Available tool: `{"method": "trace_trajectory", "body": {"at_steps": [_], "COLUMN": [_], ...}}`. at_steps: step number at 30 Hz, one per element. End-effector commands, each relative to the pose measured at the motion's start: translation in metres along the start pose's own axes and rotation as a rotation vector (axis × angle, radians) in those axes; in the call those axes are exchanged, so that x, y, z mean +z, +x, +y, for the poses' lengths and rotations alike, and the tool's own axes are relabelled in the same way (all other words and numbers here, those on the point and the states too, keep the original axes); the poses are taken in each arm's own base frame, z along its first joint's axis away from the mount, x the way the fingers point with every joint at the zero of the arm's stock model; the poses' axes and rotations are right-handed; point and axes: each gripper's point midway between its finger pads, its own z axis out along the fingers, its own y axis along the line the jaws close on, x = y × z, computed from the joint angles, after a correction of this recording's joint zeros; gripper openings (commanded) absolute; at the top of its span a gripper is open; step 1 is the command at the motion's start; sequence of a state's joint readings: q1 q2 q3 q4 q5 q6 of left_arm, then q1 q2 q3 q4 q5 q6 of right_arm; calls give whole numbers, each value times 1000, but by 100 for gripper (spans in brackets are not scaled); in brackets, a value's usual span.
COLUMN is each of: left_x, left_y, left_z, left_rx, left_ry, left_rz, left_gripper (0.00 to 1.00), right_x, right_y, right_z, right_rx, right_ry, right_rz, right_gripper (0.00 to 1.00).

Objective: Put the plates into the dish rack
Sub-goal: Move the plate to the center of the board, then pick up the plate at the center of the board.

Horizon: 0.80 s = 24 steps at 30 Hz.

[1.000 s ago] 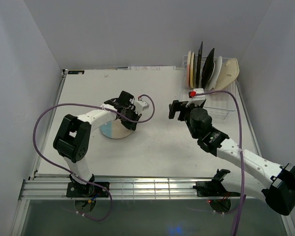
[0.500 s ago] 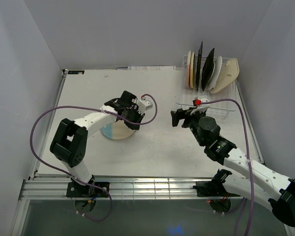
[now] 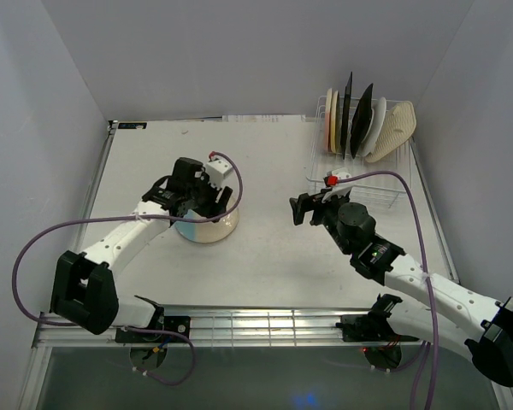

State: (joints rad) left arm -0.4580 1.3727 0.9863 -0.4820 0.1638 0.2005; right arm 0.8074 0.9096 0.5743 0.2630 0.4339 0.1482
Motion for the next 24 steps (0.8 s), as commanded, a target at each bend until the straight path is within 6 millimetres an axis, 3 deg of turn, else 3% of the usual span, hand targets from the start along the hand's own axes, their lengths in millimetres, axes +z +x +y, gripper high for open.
{"method": "trace_trajectory", "body": {"at_steps": [1, 9, 12, 20, 24], "left_x": [-15, -14, -12, 10, 23], "left_y": [-14, 17, 28, 55, 68], "left_z": [40, 115, 134, 153, 164], "left_rx": [-103, -275, -316, -370, -404], "left_ry": [-93, -193, -226, -236, -227], "left_rz": [-87, -64, -49, 33, 59], "left_gripper": [79, 80, 80, 79, 76], "right_x": [2, 8, 9, 10, 8], "right_y": [-16, -7, -5, 2, 4], "right_z": [11, 37, 50, 80, 93], "right_rx": [0, -123, -155, -243, -339], "right_ry": [-44, -21, -31, -140, -91], "right_rz": [-54, -25, -28, -34, -30], "right_gripper": [98, 98, 98, 98, 98]}}
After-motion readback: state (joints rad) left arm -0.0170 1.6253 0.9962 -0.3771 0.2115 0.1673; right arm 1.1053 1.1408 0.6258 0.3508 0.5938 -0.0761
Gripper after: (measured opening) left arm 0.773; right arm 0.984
